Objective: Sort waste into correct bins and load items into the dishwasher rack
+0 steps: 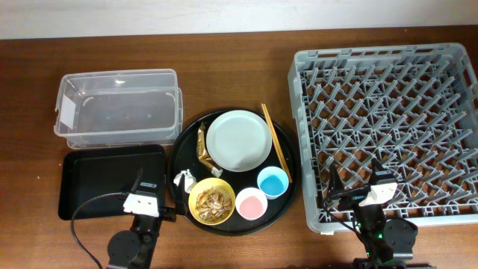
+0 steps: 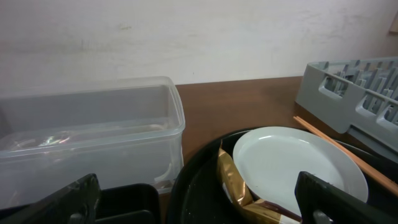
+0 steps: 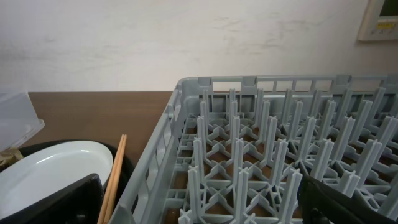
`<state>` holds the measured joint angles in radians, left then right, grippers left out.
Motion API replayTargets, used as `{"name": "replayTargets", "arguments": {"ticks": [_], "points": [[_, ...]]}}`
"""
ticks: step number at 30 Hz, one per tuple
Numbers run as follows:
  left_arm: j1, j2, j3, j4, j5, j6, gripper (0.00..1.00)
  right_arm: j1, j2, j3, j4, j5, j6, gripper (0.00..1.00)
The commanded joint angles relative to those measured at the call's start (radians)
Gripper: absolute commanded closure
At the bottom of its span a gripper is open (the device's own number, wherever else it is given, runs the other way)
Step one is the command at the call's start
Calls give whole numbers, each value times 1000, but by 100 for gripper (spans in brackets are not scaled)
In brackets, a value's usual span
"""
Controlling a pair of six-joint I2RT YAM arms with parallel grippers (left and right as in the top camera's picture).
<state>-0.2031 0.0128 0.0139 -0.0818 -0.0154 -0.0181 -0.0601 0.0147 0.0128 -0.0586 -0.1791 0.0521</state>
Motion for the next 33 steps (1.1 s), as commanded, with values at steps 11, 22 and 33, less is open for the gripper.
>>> {"name": "replayTargets", "arguments": {"ticks": [11,22,33], "points": [[3,-1,-5,-2,-6,12,0,-6,-8,-7,-2,-9,0,2],[3,-1,-5,-1,-7,12,1,-6,-8,-7,-2,-9,0,2],[3,-1,130,61,222,4,1,-6,-3,143,-62,-438,12,2]]}}
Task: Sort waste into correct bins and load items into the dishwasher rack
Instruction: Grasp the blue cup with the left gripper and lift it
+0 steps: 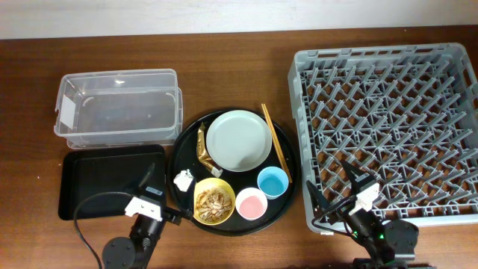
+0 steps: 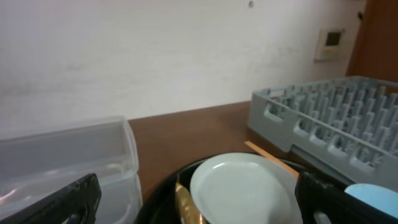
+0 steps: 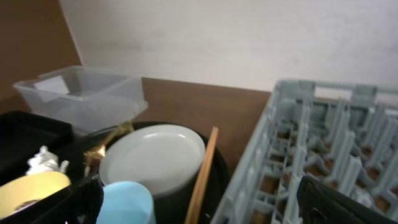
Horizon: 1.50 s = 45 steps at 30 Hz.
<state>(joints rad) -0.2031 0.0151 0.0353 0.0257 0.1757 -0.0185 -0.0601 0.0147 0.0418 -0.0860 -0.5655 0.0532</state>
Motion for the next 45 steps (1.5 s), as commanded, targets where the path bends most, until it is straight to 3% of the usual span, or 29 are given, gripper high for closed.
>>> {"name": "replayTargets", "arguments": {"ticks": [1,3,6,9,11,12,14,16,18,22,23,24,27,29,32,34,37,39,40,41,43,45], "points": [[3,2,168,-119,30,5,1,-6,11,167,-81,-52,11,2],[3,57,306,-302,30,5,1,-6,78,310,-227,-51,10,2],[3,278,584,-600,30,5,0,-6,347,687,-595,-39,-2,2],[3,558,898,-904,31,5,1,-6,619,1101,-990,-27,-219,1],[3,766,1140,-1104,46,5,1,-6,727,1271,-1136,-48,-150,1],[3,817,1203,-1134,105,-8,0,-6,768,1320,-1182,-79,-150,2],[3,839,1216,-1077,252,-8,1,-6,805,1321,-1205,-25,-105,1],[3,867,1216,-1035,229,-70,1,-6,889,1321,-1283,230,56,2],[-52,985,1216,-1092,208,-101,1,-6,1001,1321,-1334,297,122,2],[-344,1349,1216,-1032,-14,-100,11,-6,1089,1321,-1329,290,192,4],[-421,1447,1216,-985,-68,-100,18,-6,1093,1321,-1334,290,192,5],[-478,1542,1216,-930,-97,-67,24,-6,1093,1321,-1335,290,192,5],[-586,1678,1216,-813,-96,-62,27,-6,1093,1318,-1351,290,192,5],[-604,1729,1216,-769,-184,-56,39,-6,1094,1314,-1355,290,192,4],[-606,1794,1216,-724,-184,-56,62,-6,1094,1314,-1369,290,191,4],[-606,1801,1226,-730,-191,-64,98,-6,1094,1314,-1382,293,188,4],[-599,1701,1400,-895,-191,-106,99,-6,1094,1314,-1400,320,187,4],[-546,1619,1500,-1003,-189,-224,100,-6,1094,1314,-1399,320,188,5],[-502,1580,1516,-1018,-134,-267,99,-6,1094,1314,-1389,314,188,5],[-385,1511,1516,-996,165,-272,99,-6,1087,1315,-1339,214,163,8],[-217,1471,1516,-966,640,-206,99,-6,1067,1316,-1251,-224,-56,17],[-130,1471,1516,-939,971,-140,99,-6,1052,1316,-1155,-592,-158,18]]}}
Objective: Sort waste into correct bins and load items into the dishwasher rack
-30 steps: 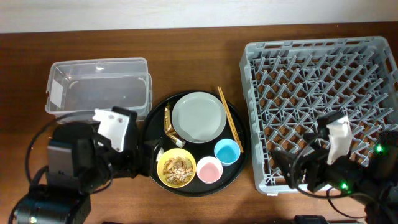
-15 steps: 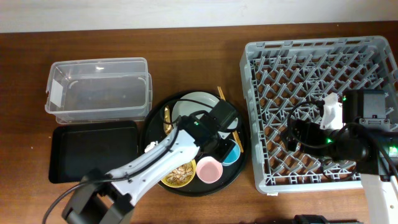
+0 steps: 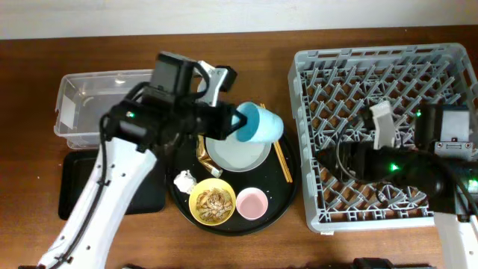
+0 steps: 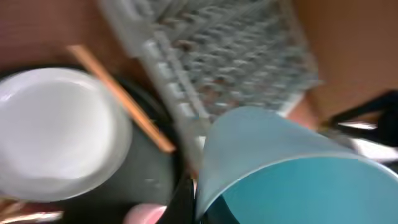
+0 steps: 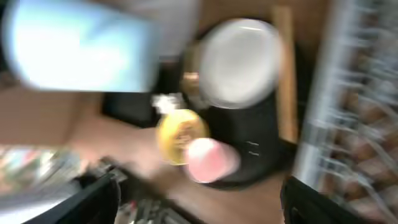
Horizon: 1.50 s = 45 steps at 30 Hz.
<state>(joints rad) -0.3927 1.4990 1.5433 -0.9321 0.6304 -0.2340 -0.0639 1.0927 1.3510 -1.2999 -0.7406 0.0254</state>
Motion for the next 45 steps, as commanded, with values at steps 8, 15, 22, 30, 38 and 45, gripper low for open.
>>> {"name": "replayTargets", "arguments": {"ticks": [8,15,22,30,38,45], "points": [[66,-13,8,140,810,75,100,215,12,7,455,-504,19,6],[66,-13,8,140,787,75,89,319,24,7,593,-391,126,40],[67,-13,8,131,311,75,0,62,-241,23,85,413,247,42],[67,-13,8,-35,262,75,0,-350,225,23,-157,727,317,43],[67,-13,8,-39,263,75,0,-383,465,29,-107,725,317,14],[10,-107,8,-231,-240,108,17,-104,-56,48,-104,323,114,12]]}}
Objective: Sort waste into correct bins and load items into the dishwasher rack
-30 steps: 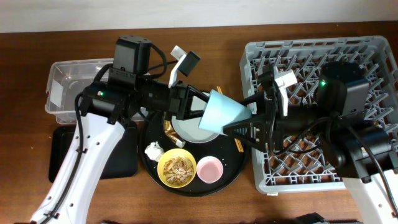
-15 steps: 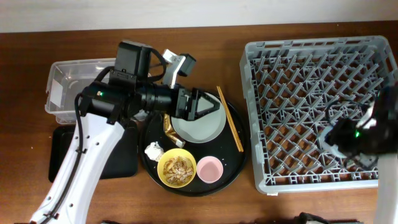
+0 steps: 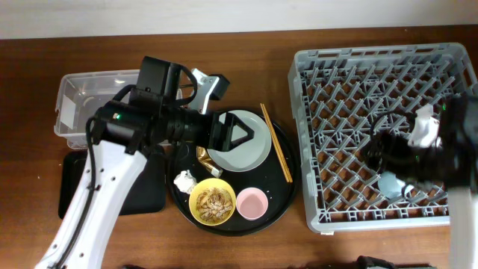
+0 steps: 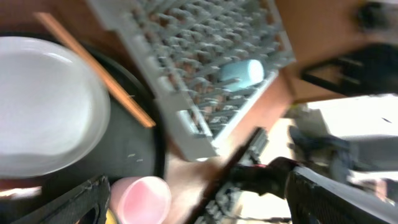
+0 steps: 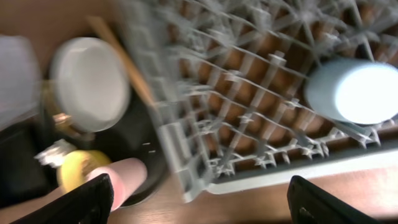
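The blue cup (image 3: 390,184) rests among the pegs near the front edge of the grey dishwasher rack (image 3: 351,60), also seen as the blue cup (image 5: 354,90) and the blue cup (image 4: 242,71). My right gripper (image 3: 385,155) hovers open just behind it. My left gripper (image 3: 233,134) hangs open over the white plate (image 3: 250,153) on the round black tray (image 3: 287,190). The tray also carries chopsticks (image 3: 275,142), a pink cup (image 3: 252,203), a yellow bowl of scraps (image 3: 211,203), crumpled white paper (image 3: 183,181) and a gold wrapper (image 3: 202,157).
A clear plastic bin (image 3: 82,112) stands at the back left, with a flat black bin (image 3: 75,190) in front of it. My left arm crosses over both. Bare brown table lies between the tray and the rack.
The blue cup, held in my left gripper above the plate, now rests in the rack. My left gripper is open over the plate. My right gripper has shifted toward the rack's front.
Both arms first sat low at the table's front edge, with the blue cup on the tray. They then turned slightly toward the tray. Later my left gripper held the cup high above the plate. Now the cup rests in the rack and both grippers are open.
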`<state>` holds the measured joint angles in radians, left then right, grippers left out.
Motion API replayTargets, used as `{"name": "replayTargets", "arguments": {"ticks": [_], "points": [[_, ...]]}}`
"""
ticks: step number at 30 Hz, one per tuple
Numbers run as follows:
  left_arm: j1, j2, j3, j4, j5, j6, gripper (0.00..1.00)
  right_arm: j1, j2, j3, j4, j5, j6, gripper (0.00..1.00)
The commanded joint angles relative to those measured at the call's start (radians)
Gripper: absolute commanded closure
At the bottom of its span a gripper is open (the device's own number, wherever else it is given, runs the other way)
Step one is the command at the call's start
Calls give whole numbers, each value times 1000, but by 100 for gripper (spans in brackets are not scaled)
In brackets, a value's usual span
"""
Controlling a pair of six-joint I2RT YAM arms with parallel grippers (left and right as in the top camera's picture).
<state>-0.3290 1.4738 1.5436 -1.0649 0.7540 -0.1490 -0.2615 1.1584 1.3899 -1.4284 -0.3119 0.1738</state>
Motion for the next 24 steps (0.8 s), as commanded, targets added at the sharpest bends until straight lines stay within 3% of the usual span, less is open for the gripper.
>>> {"name": "replayTargets", "arguments": {"ticks": [1,3,5,9,11,12,13,15,20,24], "points": [[-124,-97,8,-158,-503,10,17,150,-173,9,37,-107,-35,12],[-251,-94,-9,-264,-703,-114,17,213,-230,9,34,-86,12,13],[-331,-94,-84,-274,-728,-190,16,214,-229,9,26,-27,53,13],[-398,-94,-419,3,-696,-221,19,215,-191,9,18,-9,79,11],[-428,-94,-546,170,-684,-221,33,215,-151,9,4,-10,79,11],[-437,-94,-584,246,-682,-221,47,215,-140,9,0,-9,79,11],[-450,-93,-614,304,-683,-221,55,215,-128,9,-7,-10,79,11],[-478,-80,-659,391,-684,-221,61,215,-108,9,-31,-9,78,11],[-481,7,-653,421,-690,-221,98,215,-108,9,-48,-10,78,12],[-401,-82,-348,196,-629,-220,100,214,-110,10,-44,-10,66,12]]}}
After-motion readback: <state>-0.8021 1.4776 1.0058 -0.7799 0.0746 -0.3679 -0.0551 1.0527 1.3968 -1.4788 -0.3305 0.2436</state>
